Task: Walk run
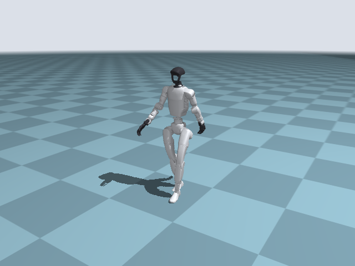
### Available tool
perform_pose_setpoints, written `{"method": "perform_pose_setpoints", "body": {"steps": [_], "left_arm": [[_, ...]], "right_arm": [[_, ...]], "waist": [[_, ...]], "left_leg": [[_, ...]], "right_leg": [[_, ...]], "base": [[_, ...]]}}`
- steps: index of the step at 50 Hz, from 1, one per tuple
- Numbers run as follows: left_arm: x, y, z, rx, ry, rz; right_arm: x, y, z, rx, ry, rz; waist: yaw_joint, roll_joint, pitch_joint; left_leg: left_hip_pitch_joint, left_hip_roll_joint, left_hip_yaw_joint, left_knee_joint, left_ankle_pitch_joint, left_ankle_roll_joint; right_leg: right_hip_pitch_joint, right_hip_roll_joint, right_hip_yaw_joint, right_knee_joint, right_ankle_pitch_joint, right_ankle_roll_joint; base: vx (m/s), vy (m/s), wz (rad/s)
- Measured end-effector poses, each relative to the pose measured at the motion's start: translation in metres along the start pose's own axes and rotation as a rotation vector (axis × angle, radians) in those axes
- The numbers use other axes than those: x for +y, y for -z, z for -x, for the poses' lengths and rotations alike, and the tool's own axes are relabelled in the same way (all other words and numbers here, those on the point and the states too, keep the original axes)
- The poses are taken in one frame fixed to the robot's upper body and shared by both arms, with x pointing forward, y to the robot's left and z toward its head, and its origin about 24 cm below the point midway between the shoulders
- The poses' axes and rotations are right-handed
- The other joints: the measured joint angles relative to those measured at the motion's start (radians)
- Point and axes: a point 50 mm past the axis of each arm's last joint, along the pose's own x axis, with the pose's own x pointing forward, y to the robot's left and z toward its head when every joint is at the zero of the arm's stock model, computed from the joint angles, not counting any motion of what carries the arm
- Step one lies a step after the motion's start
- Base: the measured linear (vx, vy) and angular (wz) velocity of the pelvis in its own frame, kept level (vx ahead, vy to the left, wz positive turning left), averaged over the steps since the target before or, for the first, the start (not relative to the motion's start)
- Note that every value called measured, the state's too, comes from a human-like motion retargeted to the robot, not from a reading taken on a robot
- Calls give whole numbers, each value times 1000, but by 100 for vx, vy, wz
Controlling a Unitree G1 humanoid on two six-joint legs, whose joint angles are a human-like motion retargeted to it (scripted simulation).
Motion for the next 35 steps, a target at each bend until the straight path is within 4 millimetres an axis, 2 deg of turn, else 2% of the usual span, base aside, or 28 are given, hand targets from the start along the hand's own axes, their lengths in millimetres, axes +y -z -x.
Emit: {"method": "perform_pose_setpoints", "body": {"steps": [2,3,5,7,8,10,12,13,14,15,16,17,18,20,23,25,27,30,33,35], "left_arm": [[-5,13,0,53,17,7],[-7,18,0,74,21,17],[-8,24,0,100,28,45],[-6,23,1,109,32,76],[-4,20,1,105,29,94],[0,10,1,75,13,135],[8,-6,2,20,-8,178],[16,-20,4,-17,-21,198],[24,-38,7,-66,-38,207],[31,-59,11,-120,-56,210],[43,-88,19,-193,-88,194],[54,-117,28,-273,-119,175],[65,-148,41,-363,-151,146],[76,-208,74,-567,-198,76],[84,-284,138,-907,-263,-54],[86,-321,187,-1115,-300,-139],[90,-344,233,-1283,-340,-211],[95,-362,291,-1463,-415,-301],[105,-365,325,-1543,-502,-334],[110,-364,328,-1545,-542,-321]], "right_arm": [[-14,-14,-2,-58,66,-21],[-17,-18,-2,-74,87,-34],[-17,-16,-2,-68,100,-63],[-6,1,-1,-6,59,-87],[3,13,1,37,22,-93],[24,46,10,148,-78,-82],[51,93,29,309,-209,-35],[64,118,43,408,-286,-6],[74,141,60,520,-372,23],[81,163,78,640,-461,48],[89,183,96,743,-584,63],[97,199,115,832,-706,71],[107,213,134,890,-831,76],[119,236,168,936,-1015,84],[134,263,210,912,-1122,84],[138,278,236,919,-1156,85],[139,290,261,964,-1199,80],[136,303,289,1060,-1269,47],[133,305,294,1116,-1301,0],[132,302,287,1122,-1291,-32]], "waist": [[15,6,18],[14,2,19],[2,-3,12],[26,-6,-3],[48,-8,-12],[93,-12,-39],[91,-3,-82],[71,10,-90],[52,-5,-77],[33,-32,-52],[49,-30,-34],[58,-12,-22],[52,39,-23],[33,71,-13],[-57,85,1],[-121,102,6],[-178,91,7],[-247,60,15],[-263,56,29],[-247,62,23]], "left_leg": [[-27,-28,9,-179,-27,7],[-35,-53,4,-253,-66,-18],[-44,-96,-18,-353,-109,-15],[-35,-84,-12,-304,-88,20],[-32,-71,-6,-258,-89,37],[-22,-47,28,-213,-13,56],[-5,-23,17,-157,-18,92],[-10,-10,-32,-109,-49,105],[13,-40,-66,-78,-85,122],[51,-93,-93,-56,-122,140],[97,-83,-44,-66,-137,154],[137,-62,-27,-80,-149,160],[162,-19,-74,-103,-155,151],[212,-26,-121,-126,-172,156],[300,-67,-232,-191,-171,144],[357,-94,-278,-230,-178,156],[415,-133,-303,-254,-197,162],[508,-184,-339,-264,-241,165],[597,-181,-333,-264,-276,146],[632,-179,-322,-247,-269,128]], "right_leg": [[57,14,4,-2,-22,0],[82,9,-10,-5,-25,4],[121,-2,-60,-1,-10,16],[149,-5,-51,28,52,46],[162,-13,-47,47,106,66],[176,-42,-79,101,286,98],[146,-57,-106,210,509,138],[111,-29,-82,302,596,147],[61,-51,-99,467,625,146],[4,-99,-137,670,625,141],[-26,-122,-162,749,625,144],[-55,-115,-187,788,620,142],[-83,-50,-211,746,603,130],[-165,11,-195,745,512,126],[-291,1,-188,698,343,175],[-367,-36,-205,590,246,187],[-412,-121,-241,424,227,215],[-461,-216,-283,168,184,210],[-507,-198,-204,-38,121,250],[-530,-202,-233,-88,127,248]], "base": [[101,-3,-9],[133,-2,14],[113,-3,22],[114,-1,-45],[127,2,-96],[124,3,-104],[108,3,-21],[140,7,58],[155,7,93],[122,4,66],[104,1,42],[107,-1,37],[111,-5,71],[87,-9,106],[104,-14,178],[95,-17,174],[96,-24,125],[93,-31,94],[90,-37,8],[111,-53,-43]]}}
